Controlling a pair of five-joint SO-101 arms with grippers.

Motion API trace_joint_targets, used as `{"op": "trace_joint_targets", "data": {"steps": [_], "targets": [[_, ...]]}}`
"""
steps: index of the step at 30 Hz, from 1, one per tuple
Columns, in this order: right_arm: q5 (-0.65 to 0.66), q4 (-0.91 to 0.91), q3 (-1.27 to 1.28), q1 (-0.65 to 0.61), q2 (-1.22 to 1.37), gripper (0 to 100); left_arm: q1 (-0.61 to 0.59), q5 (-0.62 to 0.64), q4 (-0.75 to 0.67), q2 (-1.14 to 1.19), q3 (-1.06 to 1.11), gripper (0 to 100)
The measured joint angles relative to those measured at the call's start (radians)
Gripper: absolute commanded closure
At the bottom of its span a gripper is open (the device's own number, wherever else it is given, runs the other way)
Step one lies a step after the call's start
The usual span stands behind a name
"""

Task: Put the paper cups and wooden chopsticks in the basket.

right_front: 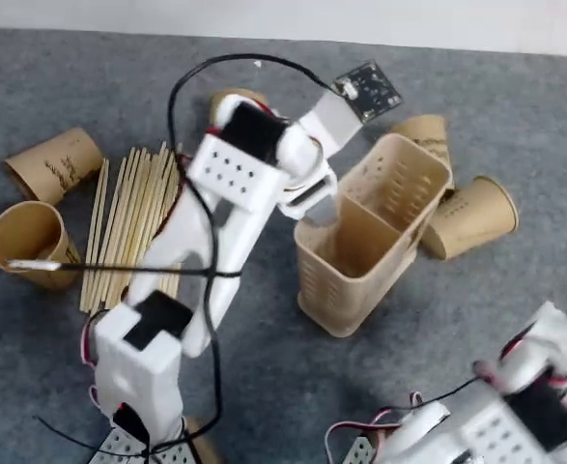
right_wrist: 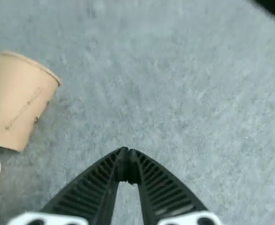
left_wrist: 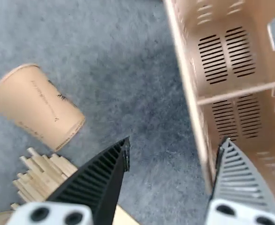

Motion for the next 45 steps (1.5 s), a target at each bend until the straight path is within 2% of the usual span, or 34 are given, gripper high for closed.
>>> {"op": "trace_joint_targets", "data": {"steps": [2, 7, 8, 13, 19, 24, 32, 39, 42, 45], "targets": [[0.003, 0.035, 0.041, -0.003, -0.114, 99.4, 0.0, -0.002, -0.017, 0.055, 0.0, 76], [0.003, 0.061, 0.218, -0.08, -0.422, 99.4, -0.003, 0.002, -0.031, 0.164, 0.002, 99], [0.003, 0.061, 0.259, -0.097, -0.479, 99.4, -0.009, 0.003, -0.035, 0.17, 0.003, 100], [0.003, 0.061, 0.385, -0.153, -0.575, 99.4, -0.066, 0.118, -0.037, 0.17, -0.005, 100], [0.005, 0.061, 0.387, -0.164, -0.568, 99.4, -0.181, 0.153, 0.025, 0.172, -0.098, 100], [0.005, 0.061, 0.387, -0.164, -0.566, 99.4, -0.256, 0.305, 0.038, 0.172, -0.083, 100], [0.005, 0.061, 0.387, -0.164, -0.566, 99.4, -0.258, 0.479, 0.038, 0.164, -0.011, 99], [0.005, 0.061, 0.39, -0.164, -0.566, 99.3, -0.192, 0.598, 0.04, 0.129, 0.06, 99], [0.005, 0.061, 0.39, -0.164, -0.566, 99.3, -0.157, 0.608, 0.04, 0.071, 0.121, 99], [0.005, 0.061, 0.39, -0.164, -0.566, 99.3, -0.132, 0.606, 0.041, 0.008, 0.166, 92]]}}
